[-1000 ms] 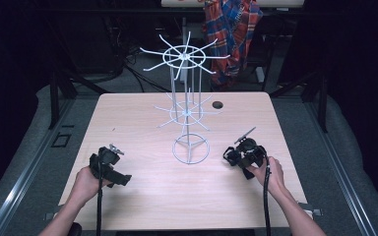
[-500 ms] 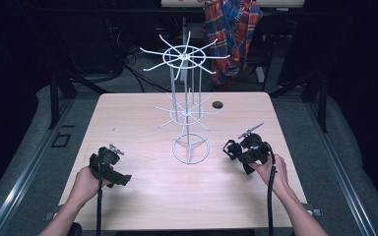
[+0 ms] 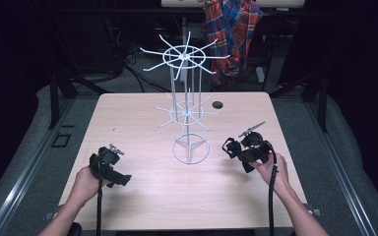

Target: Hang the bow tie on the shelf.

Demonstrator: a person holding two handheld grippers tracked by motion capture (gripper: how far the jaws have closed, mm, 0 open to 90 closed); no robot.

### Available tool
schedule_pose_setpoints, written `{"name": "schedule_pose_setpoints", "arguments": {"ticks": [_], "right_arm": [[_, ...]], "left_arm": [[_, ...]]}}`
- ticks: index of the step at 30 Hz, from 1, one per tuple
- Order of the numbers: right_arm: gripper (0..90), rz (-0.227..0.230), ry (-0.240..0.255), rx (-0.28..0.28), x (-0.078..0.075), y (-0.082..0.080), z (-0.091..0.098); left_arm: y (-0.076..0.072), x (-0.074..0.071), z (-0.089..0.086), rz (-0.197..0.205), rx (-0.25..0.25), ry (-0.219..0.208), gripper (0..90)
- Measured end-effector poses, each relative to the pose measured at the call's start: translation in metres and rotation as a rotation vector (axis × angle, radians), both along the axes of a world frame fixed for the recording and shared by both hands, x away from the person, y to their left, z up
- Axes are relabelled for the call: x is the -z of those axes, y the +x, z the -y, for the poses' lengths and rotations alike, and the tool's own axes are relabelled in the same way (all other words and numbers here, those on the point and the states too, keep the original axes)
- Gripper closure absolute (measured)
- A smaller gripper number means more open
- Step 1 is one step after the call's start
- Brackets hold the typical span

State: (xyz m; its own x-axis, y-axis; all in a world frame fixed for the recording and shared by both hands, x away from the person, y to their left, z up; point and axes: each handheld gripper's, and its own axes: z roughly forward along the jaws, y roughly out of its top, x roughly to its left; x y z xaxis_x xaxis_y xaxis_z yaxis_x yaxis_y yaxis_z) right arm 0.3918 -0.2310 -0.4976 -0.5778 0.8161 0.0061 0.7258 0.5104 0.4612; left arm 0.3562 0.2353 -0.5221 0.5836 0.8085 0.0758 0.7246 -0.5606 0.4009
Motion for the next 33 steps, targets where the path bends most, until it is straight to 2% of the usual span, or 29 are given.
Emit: {"name": "schedule_pose_setpoints", "arguments": {"ticks": [7, 33], "right_arm": [[74.3, 0.025, 0.011, -0.005, -0.006, -0.001, 0.001], [74.3, 0.062, 0.06, -0.004, -0.025, 0.002, 0.002]], "left_arm": [[-0.001, 0.0, 0.001, 0.004, 0.003, 0.005, 0.1], [0.0, 0.001, 0.002, 0.001, 0.009, 0.005, 0.2]]}}
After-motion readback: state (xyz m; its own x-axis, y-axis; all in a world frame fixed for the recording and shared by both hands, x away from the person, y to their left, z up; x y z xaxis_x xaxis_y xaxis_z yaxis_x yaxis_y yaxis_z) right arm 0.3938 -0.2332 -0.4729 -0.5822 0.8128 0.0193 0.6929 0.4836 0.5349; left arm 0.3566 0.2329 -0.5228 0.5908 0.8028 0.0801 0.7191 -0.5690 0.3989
